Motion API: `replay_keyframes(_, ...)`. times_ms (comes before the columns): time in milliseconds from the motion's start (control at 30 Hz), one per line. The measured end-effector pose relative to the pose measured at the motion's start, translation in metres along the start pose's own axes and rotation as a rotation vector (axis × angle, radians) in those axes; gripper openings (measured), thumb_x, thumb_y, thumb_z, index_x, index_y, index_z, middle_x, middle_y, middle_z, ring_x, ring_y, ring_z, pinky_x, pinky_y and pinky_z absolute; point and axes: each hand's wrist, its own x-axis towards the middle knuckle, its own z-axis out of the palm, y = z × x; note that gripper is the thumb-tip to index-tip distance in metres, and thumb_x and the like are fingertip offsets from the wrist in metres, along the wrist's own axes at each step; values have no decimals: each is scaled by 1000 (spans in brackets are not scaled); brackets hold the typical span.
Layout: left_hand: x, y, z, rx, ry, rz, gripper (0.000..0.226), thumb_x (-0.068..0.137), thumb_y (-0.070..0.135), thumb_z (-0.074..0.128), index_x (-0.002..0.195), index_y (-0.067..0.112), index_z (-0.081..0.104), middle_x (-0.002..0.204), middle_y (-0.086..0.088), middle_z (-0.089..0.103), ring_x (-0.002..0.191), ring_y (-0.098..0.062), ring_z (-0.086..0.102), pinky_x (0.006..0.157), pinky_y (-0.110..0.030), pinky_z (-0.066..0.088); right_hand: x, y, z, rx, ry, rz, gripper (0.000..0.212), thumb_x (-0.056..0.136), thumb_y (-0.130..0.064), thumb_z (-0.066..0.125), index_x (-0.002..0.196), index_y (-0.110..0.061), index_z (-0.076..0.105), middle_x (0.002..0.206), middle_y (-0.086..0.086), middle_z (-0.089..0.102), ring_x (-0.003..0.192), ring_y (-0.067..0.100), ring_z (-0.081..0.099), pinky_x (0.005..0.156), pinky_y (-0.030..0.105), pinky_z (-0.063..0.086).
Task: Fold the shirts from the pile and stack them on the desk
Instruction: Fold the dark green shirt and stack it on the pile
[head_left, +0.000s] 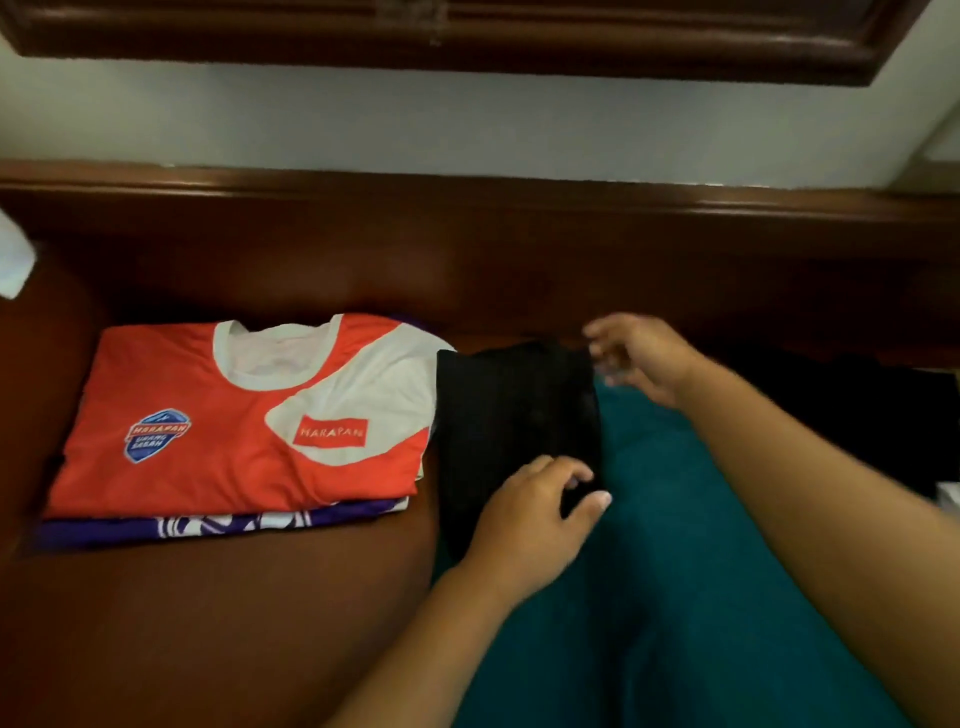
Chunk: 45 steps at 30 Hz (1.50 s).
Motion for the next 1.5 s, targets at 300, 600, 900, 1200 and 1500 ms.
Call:
replay_keyframes(300, 112, -71, -95, 793, 71, 29, 36, 92, 18, 52, 128, 17, 56, 128, -8, 58, 117, -31, 46, 96, -41, 38, -28, 106, 5, -605, 221, -14, 28, 96, -33, 51, 75, -15, 59, 89, 14, 68, 89, 32, 61, 73, 32, 42)
replay_keyframes(600, 158, -64, -103, 967, -303, -43, 51, 88, 14, 51, 136, 31, 48, 132, -4, 53, 116, -26, 41, 95, -35, 36, -13, 81, 46, -812, 341, 50, 44, 91, -42, 59, 115, -6, 52, 119, 14, 60, 113, 31, 55, 88, 38, 46)
replay_keyframes(900, 174, -52, -112, 1094, -494, -124, 35, 90, 37, 51, 124, 33, 55, 116, -10, 49, 117, -27, 39, 90, -35, 30, -14, 84, 29, -353, 362, 14, 4, 95, -14, 51, 95, -9, 50, 96, 10, 62, 99, 31, 60, 77, 31, 42)
replay_keyframes(1200, 185, -48, -122, 1162, -533, -140, 4, 94, 30, 49, 94, 34, 49, 105, -5, 46, 108, -28, 42, 92, -40, 36, 13, 72, 48, -786, 367, -10, 38, 94, -31, 55, 121, -6, 50, 124, 12, 54, 118, 29, 48, 93, 39, 40)
replay_keyframes(1500, 183, -47, -119, 859, -373, 24, 10, 101, 31, 42, 96, 26, 50, 72, 2, 50, 68, -17, 49, 63, -36, 40, -15, 84, 12, -165, 532, -189, 8, 98, -13, 50, 96, -12, 41, 81, -1, 52, 79, 24, 52, 64, 24, 27)
